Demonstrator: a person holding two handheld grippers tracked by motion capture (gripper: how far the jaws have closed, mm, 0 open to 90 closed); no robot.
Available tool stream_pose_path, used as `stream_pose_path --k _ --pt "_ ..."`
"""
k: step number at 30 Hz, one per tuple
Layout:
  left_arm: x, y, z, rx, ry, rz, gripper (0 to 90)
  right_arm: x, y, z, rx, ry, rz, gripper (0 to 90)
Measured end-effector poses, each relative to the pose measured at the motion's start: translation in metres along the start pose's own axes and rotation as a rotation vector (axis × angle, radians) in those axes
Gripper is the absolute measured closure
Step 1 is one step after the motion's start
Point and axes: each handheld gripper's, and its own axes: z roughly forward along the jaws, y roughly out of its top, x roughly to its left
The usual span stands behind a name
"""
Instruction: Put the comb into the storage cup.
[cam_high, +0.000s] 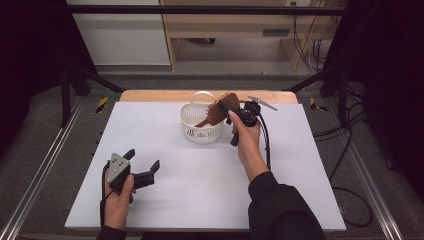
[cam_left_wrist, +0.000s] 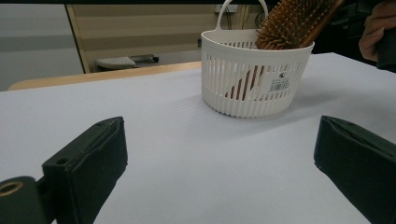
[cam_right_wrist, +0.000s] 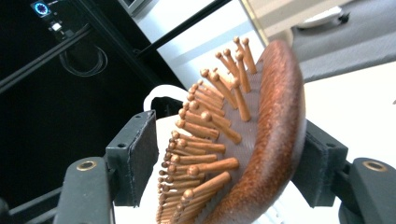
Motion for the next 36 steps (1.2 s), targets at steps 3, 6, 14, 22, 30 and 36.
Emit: stream_pose_path --k 3,6,14,22,30,36 --pt "0.001 0.0 0.0 -0.002 0.0 -0.006 2.7 0.0 0.001 0.0 0.01 -0.012 -0.007 29.1" --pt "0.002 0.0 -0.001 -0.005 0.002 -0.01 2.7 0.002 0.001 0.001 0.015 -0.02 -0.029 27.1" --pt "0.006 0.0 -0.002 -0.009 0.009 -0.018 2.7 0.01 0.002 0.001 0.026 -0.075 -0.124 13.0" --pt "0.005 0.0 -0.002 -0.008 0.009 -0.012 2.7 0.011 0.005 -0.002 0.011 -0.123 -0.142 9.4" --pt "0.006 0.0 -0.002 -0.009 0.015 -0.016 2.7 0.018 0.009 -0.011 0.003 -0.141 -0.196 8.9" --pt "0.007 0.001 -0.002 -0.013 0.018 -0.018 2.4 0.021 0.012 -0.017 0.012 -0.153 -0.216 6.4"
